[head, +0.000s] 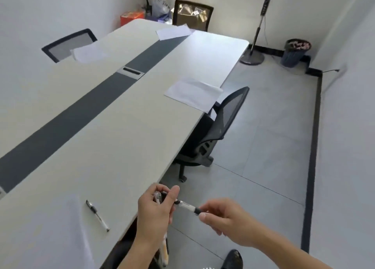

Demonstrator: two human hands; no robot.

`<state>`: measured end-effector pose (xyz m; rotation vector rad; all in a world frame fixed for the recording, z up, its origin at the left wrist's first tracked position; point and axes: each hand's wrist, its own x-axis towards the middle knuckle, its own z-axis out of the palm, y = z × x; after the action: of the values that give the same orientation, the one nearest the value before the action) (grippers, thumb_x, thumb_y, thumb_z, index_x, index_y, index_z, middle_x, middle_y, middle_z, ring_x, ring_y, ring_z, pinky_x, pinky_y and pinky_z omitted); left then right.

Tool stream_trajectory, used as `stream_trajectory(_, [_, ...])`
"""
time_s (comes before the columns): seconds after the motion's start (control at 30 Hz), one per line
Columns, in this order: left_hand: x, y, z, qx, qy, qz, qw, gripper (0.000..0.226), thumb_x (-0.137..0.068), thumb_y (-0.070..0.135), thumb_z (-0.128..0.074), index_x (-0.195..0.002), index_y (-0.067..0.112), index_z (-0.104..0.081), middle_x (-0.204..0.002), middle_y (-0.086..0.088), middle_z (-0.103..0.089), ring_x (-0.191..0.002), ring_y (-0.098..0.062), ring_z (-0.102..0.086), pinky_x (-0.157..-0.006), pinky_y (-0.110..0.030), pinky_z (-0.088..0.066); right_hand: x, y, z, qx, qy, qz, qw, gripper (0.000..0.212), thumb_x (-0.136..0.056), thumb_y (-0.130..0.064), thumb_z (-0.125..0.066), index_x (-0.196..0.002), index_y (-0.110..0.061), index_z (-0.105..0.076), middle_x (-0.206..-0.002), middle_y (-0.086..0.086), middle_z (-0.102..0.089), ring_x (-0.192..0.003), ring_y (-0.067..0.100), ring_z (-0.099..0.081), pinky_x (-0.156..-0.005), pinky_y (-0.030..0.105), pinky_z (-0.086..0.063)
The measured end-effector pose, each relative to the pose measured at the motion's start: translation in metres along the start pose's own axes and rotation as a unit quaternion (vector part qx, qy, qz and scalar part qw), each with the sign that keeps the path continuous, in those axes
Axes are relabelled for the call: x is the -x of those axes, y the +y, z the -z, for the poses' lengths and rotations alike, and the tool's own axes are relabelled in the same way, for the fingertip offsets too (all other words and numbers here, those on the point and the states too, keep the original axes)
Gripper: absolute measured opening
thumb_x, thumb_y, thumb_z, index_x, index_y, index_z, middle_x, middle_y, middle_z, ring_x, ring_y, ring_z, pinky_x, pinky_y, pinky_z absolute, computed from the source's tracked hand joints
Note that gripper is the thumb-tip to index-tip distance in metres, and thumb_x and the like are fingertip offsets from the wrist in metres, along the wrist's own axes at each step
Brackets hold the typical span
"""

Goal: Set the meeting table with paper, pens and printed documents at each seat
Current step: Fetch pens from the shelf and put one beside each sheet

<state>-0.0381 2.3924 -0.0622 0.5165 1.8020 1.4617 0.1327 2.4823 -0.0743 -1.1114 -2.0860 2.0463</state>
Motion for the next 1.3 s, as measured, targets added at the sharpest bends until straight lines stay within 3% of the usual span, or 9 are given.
stream_trajectory(0.07, [-0.001, 0.003, -0.047, -0.019, -0.037, 0.001, 0.999, 0.028, -0.08, 0.027, -0.072, -0.078, 0.005, -0.055, -0.05, -0.012, -0.049, -0.037, -0.015, -0.038, -0.034, -0.021, -0.031, 0.014, 0.02, 0.037, 0.016, 0.029, -0.002, 0.999, 0.026, -0.091, -0.036, -0.057, -0.095, -0.013, -0.069, -0.062, -0.006, -0.044, -0.058, 0.013, -0.039, -0.056, 0.028, -0.034])
stream_trajectory(0.17, [-0.004, 0.011, -0.103, -0.04, -0.077, 0.002, 0.996, 0.019, -0.084, 0.026, -0.069, -0.086, 0.009, -0.062, -0.052, -0.01, -0.048, -0.039, -0.014, -0.038, -0.035, -0.022, -0.033, 0.035, 0.047, 0.087, -0.001, 0.08, -0.02, 0.997, 0.031, -0.09, -0.04, -0.053, -0.09, -0.012, -0.068, -0.057, -0.012, -0.039, -0.057, 0.013, -0.035, -0.053, 0.027, -0.03])
stream_trajectory(0.3, [-0.025, 0.025, -0.151, -0.059, -0.1, 0.005, 0.993, 0.015, -0.086, 0.026, -0.067, -0.088, 0.011, -0.064, -0.052, -0.007, -0.045, -0.039, -0.015, -0.038, -0.035, -0.023, -0.033, 0.048, 0.073, 0.14, -0.054, 0.148, -0.055, 0.986, 0.027, -0.099, -0.02, -0.05, -0.078, -0.016, -0.066, -0.051, -0.012, -0.039, -0.049, 0.006, -0.036, -0.047, 0.016, -0.031])
stream_trajectory(0.37, [-0.043, 0.03, -0.17, -0.072, -0.106, 0.008, 0.992, 0.014, -0.087, 0.024, -0.066, -0.087, 0.009, -0.064, -0.049, -0.005, -0.044, -0.038, -0.015, -0.038, -0.034, -0.022, -0.032, 0.046, 0.084, 0.162, -0.074, 0.181, -0.071, 0.978, 0.031, -0.1, -0.017, -0.049, -0.074, -0.018, -0.065, -0.048, -0.011, -0.039, -0.047, 0.006, -0.036, -0.046, 0.018, -0.032])
stream_trajectory(0.47, [-0.074, 0.035, -0.196, -0.079, -0.114, 0.01, 0.99, 0.013, -0.089, 0.019, -0.063, -0.087, 0.007, -0.063, -0.047, -0.005, -0.044, -0.038, -0.018, -0.038, -0.034, -0.022, -0.031, 0.034, 0.097, 0.194, -0.098, 0.234, -0.088, 0.963, 0.035, -0.099, -0.019, -0.051, -0.067, -0.019, -0.065, -0.045, -0.01, -0.036, -0.045, 0.011, -0.031, -0.047, 0.025, -0.027])
stream_trajectory(0.77, [-0.21, 0.065, -0.276, -0.044, -0.109, 0.025, 0.993, 0.011, -0.092, 0.013, -0.06, -0.089, 0.002, -0.062, -0.046, -0.004, -0.042, -0.036, -0.018, -0.036, -0.036, -0.021, -0.029, -0.051, 0.082, 0.334, -0.105, 0.335, -0.114, 0.929, 0.041, -0.098, -0.03, -0.054, -0.06, -0.014, -0.059, -0.044, -0.006, -0.032, -0.042, 0.014, -0.027, -0.045, 0.024, -0.024])
stream_trajectory(1.07, [-0.327, 0.132, -0.34, -0.044, -0.091, 0.008, 0.995, 0.01, -0.092, 0.014, -0.059, -0.088, 0.005, -0.062, -0.046, -0.004, -0.042, -0.034, -0.016, -0.035, -0.034, -0.02, -0.03, -0.148, 0.029, 0.452, -0.11, 0.329, -0.085, 0.934, 0.038, -0.097, -0.027, -0.054, -0.064, -0.01, -0.06, -0.046, -0.001, -0.03, -0.044, 0.016, -0.025, -0.044, 0.026, -0.02])
stream_trajectory(1.3, [-0.394, 0.142, -0.386, -0.032, 0.026, 0.044, 0.998, 0.01, -0.093, 0.014, -0.058, -0.089, 0.006, -0.063, -0.045, -0.003, -0.043, -0.038, -0.017, -0.037, -0.036, -0.022, -0.033, -0.233, 0.033, 0.559, -0.062, 0.246, -0.104, 0.962, 0.038, -0.097, -0.025, -0.055, -0.065, -0.006, -0.061, -0.044, -0.005, -0.03, -0.041, 0.012, -0.025, -0.043, 0.023, -0.02])
